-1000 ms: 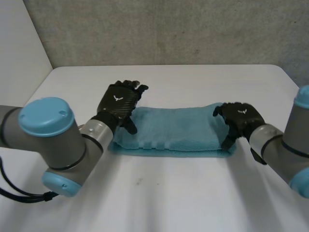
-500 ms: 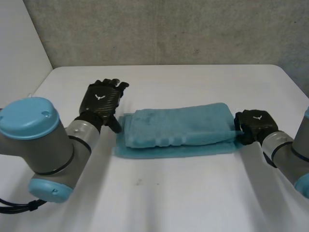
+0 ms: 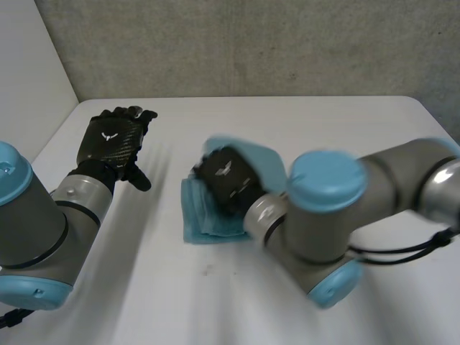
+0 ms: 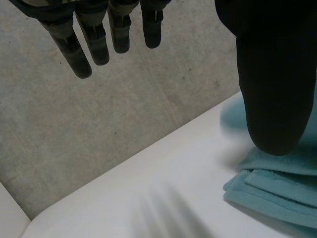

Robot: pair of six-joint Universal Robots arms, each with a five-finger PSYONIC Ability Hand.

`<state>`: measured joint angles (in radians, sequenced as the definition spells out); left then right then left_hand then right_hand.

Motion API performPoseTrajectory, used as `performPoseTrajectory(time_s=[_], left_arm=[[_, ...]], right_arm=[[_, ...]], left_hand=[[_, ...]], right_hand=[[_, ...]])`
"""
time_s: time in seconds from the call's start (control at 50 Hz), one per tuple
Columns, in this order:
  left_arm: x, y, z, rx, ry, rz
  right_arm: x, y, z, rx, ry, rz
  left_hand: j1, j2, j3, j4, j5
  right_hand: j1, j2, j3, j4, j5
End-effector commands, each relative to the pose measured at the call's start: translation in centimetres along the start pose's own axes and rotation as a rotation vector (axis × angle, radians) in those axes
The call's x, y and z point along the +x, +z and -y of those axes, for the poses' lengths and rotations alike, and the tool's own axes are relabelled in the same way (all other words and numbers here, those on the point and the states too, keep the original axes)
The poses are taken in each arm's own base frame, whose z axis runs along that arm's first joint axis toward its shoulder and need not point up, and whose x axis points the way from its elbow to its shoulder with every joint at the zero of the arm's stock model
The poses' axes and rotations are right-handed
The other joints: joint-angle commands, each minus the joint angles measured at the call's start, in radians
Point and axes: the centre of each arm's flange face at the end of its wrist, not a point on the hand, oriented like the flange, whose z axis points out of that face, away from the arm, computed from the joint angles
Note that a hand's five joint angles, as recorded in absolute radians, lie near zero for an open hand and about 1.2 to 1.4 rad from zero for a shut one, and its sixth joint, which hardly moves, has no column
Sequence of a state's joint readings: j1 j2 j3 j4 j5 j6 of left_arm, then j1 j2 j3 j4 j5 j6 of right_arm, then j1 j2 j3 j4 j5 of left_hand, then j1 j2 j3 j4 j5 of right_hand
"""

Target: Fold the laundry

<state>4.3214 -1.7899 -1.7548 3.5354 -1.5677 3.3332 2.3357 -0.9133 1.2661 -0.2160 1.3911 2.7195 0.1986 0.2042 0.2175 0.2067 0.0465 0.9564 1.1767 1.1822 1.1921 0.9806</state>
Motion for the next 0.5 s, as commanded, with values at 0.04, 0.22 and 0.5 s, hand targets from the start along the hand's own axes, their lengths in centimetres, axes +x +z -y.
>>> performPoseTrajectory(time_s=[0.04, 0.22, 0.5], left_arm=[[0.2, 0.4, 0.5, 0.020, -0.040, -0.007], [2.7, 2.2, 1.5, 0.064, -0.082, -0.076], [10.0, 3.3, -2.8, -0.213, -0.246, -0.247]], right_arm=[[-2.9, 0.3, -2.2, -0.051, -0.018, 0.072], [6.1, -1.5, 3.7, 0.075, 0.159, -0.183], [11.3, -0.8, -2.3, -0.097, 0.486, -0.275]], left_hand=[[-0.017, -0.023, -0.036, -0.026, -0.040], [-0.003, -0.008, -0.022, -0.011, -0.025], [-0.003, -0.008, -0.022, -0.011, -0.025]], right_hand=[[0.440, 0.220, 0.214, 0.204, 0.241], [-0.782, -1.002, -1.008, -1.018, -0.981], [-0.782, -1.002, -1.008, -1.018, -0.981]])
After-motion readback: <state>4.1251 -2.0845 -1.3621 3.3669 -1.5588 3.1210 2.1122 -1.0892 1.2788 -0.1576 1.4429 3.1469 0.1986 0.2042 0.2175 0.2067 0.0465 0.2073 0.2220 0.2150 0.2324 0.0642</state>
